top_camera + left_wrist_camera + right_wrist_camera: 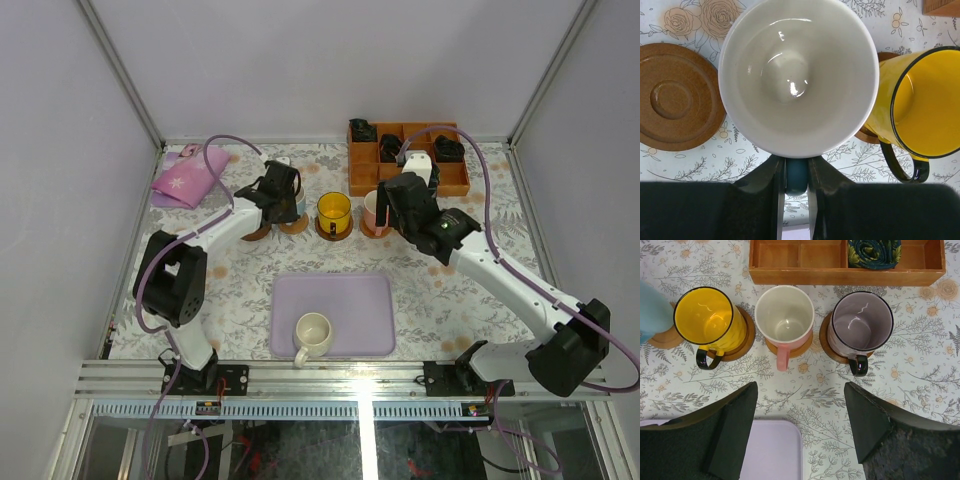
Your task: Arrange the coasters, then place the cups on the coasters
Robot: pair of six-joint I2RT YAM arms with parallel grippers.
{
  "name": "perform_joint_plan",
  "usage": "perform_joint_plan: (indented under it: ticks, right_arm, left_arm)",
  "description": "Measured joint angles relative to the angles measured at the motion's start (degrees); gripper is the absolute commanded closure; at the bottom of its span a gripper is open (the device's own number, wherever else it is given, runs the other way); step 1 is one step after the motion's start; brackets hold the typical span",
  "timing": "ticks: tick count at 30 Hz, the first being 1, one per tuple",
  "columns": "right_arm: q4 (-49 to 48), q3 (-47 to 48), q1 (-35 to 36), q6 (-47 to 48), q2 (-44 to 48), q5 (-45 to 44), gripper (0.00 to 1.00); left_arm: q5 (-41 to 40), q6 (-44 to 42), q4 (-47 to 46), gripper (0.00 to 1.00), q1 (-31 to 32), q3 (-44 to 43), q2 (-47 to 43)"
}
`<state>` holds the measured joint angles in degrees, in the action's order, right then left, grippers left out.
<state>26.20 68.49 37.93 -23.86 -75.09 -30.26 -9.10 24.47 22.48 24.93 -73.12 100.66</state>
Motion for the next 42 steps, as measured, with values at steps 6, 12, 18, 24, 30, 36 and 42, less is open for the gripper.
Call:
perform_joint_plan:
  ticks: [6,12,18,24,30,36,42]
  right_arm:
    - [-0.04,0.0,-0.24,0.02,-1.25,1.42,0.23]
    - [-0.07,0.0,-0.26,0.09,-2.91,2.95,0.24]
    - [-0.13,0.0,-0.39,0.13,-3.58,4.5,0.24]
    - [-0.17,0.0,-0.46,0.11,-3.87,5.11,0.25]
    - [-0.17,0.02,-0.48,0.11,-3.89,6.03,0.25]
    - [-0.24,0.13,-0.5,0.09,-4.33,6.58,0.25]
    - [-0.26,0.13,-0.5,0.09,-4.92,7.43,0.25]
  left_arm:
    - [0.07,1.29,0.2,1.0,-0.26,-0.26,0.44]
    - [0.15,2.49,0.15,1.0,-0.24,0.11,0.44]
    - [0.15,3.02,0.22,1.0,-0.26,1.92,0.44]
    - [0.22,3.17,0.0,1.0,-0.26,2.12,0.44]
    - [0.52,3.17,-0.04,1.0,-0.26,2.27,0.39]
    - [0.81,3.28,-0.76,1.0,-0.26,3.89,-0.74]
    - [1.05,3.39,-0.79,1.0,-0.26,4.42,-1.2]
